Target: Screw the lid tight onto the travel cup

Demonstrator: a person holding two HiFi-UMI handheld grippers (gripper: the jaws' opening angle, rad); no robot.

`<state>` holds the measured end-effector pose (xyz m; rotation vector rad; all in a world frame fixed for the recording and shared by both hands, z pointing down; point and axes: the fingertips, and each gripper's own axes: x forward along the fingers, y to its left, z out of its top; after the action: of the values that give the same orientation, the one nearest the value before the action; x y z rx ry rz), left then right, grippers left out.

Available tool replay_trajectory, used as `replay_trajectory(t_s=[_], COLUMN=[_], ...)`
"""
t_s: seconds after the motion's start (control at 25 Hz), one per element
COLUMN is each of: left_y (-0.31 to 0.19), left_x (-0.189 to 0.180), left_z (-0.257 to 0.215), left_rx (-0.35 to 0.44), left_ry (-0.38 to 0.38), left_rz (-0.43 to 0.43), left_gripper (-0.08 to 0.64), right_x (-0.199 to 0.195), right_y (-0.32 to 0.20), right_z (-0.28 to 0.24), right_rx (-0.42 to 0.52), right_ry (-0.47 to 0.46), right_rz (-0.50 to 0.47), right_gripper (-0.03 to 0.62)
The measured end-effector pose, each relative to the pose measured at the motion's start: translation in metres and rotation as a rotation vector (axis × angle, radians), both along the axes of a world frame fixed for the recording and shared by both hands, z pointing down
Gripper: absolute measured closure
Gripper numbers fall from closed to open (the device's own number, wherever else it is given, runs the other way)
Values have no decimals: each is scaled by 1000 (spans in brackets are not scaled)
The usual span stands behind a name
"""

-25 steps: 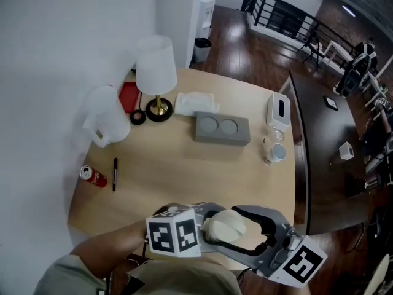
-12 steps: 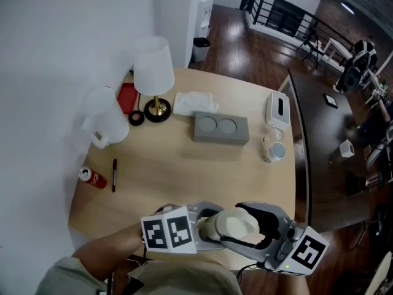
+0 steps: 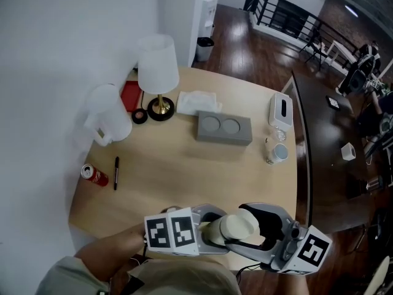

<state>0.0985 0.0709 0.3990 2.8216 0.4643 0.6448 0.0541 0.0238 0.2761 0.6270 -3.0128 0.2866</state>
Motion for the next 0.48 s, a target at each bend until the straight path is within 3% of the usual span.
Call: replay_trajectory(t_s=[0.24, 0.48], left_y=[-3, -14], left_x=[3, 9], left_z=[0, -12], left_rx=[39, 51], left_ry=[-7, 59], left_rz=[-13, -85], left_gripper=[245, 245], right_x=[4, 12], right_y=[-1, -6], right_z=[-2, -9], right_rx=[2, 30], right_ry=[-5, -115], right_rz=[12, 99], right_gripper=[305, 313])
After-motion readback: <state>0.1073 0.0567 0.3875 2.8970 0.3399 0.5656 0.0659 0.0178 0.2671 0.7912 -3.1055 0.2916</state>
